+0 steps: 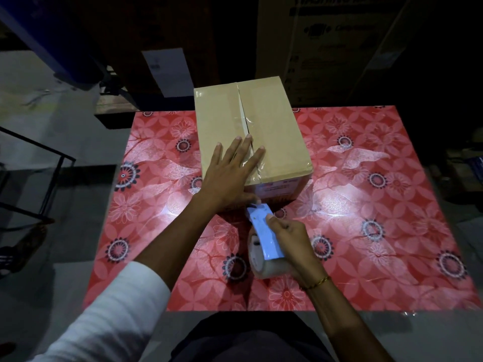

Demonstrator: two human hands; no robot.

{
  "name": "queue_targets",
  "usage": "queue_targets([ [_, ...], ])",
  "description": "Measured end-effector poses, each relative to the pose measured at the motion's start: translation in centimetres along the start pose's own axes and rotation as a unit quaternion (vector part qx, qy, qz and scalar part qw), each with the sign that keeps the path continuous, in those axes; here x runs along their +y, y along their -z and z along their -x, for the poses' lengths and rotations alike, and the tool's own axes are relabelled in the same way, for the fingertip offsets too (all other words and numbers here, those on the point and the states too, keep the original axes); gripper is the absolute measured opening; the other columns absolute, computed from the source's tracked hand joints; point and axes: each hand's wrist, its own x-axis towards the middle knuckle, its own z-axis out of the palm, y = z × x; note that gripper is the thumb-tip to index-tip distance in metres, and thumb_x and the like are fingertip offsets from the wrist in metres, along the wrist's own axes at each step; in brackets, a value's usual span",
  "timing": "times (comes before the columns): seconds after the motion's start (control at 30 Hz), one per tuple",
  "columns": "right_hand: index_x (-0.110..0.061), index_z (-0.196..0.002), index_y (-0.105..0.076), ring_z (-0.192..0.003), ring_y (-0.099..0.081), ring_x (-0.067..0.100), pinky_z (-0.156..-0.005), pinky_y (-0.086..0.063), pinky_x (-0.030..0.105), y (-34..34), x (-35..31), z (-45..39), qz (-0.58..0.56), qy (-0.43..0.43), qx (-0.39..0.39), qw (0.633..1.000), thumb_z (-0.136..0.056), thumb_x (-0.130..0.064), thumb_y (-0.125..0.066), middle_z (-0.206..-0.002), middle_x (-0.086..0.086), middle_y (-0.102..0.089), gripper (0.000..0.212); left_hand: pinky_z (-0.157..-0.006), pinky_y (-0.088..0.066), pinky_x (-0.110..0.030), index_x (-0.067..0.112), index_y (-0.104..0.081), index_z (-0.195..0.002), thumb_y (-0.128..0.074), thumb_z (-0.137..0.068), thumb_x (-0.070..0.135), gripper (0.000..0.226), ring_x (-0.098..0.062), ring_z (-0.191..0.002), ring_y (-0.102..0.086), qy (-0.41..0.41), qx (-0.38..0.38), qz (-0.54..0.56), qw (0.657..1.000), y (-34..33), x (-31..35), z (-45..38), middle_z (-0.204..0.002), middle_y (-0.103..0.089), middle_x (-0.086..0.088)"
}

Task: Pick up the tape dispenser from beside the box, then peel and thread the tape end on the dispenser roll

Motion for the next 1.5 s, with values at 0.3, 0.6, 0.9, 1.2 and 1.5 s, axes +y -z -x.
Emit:
queue_targets([
  [0.3, 0.0, -0.094, -0.078, -0.064, -0.069, 0.021, -0.056, -0.055, 0.026, 2.8, -0.6, 1.2, -0.139, -0.027, -0.044, 0.989, -0.093, -0.025, -0.069, -0.079, 0.011, -0.077, 0.028, -0.119, -0.01, -0.064, 0.029, -0.011, -0.159, -0.035, -0.082, 0.082, 0.097, -0.032, -0.155, -0.008, -0.018, 0.051, 0.082, 0.995, 0.3, -0.4, 0.5, -0.169, -0.004, -0.008],
  [0.6, -0.01, -0.116, -0.076, -0.061, -0.062, 0.03, -0.063, -0.05, 0.041, 6.5, -0.3, 0.9, -0.219, -0.018, -0.08, 0.972, -0.064, -0.055, -0.084, -0.079, 0.018, -0.069, 0.07, -0.104, -0.039, -0.06, 0.012, -0.04, -0.149, -0.062, -0.088, 0.057, 0.078, -0.038, -0.136, -0.044, -0.118, 0.123, -0.021, 0.985, 0.0, -0.4, -0.1, -0.156, -0.041, -0.016],
  [0.9, -0.016, -0.113, -0.078, -0.052, -0.061, 0.022, -0.053, -0.052, 0.032, 7.1, -0.4, 1.1, -0.259, -0.015, -0.1, 0.96, -0.052, -0.061, -0.091, -0.086, 0.015, -0.071, 0.077, -0.113, -0.027, -0.064, 0.011, -0.022, -0.157, -0.057, -0.084, 0.068, 0.099, -0.032, -0.151, -0.023, -0.075, 0.054, -0.052, 0.994, 0.0, 0.7, -0.4, -0.166, -0.02, -0.011],
  [1.2, -0.002, -0.126, -0.059, -0.04, -0.058, 0.013, -0.042, -0.05, 0.025, 7.1, -1.5, 1.6, -0.357, -0.06, -0.107, 0.926, -0.095, -0.035, -0.062, -0.053, 0.001, -0.061, 0.045, -0.115, -0.026, -0.061, 0.013, -0.025, -0.156, -0.064, -0.082, 0.062, 0.097, -0.033, -0.15, -0.025, -0.052, 0.056, -0.05, 0.996, -0.2, 1.1, -0.8, -0.165, -0.023, -0.01],
  [1.5, -0.009, -0.086, -0.079, -0.034, -0.043, 0.013, -0.038, -0.04, 0.024, 6.6, -2.8, 1.2, -0.397, -0.082, -0.121, 0.906, -0.082, -0.039, -0.059, -0.046, 0.0, -0.045, 0.036, -0.121, -0.012, -0.055, 0.019, -0.006, -0.16, -0.067, -0.073, 0.07, 0.118, -0.035, -0.154, -0.001, -0.099, -0.012, -0.04, 0.994, 0.6, -2.6, -0.2, -0.169, -0.002, -0.011],
])
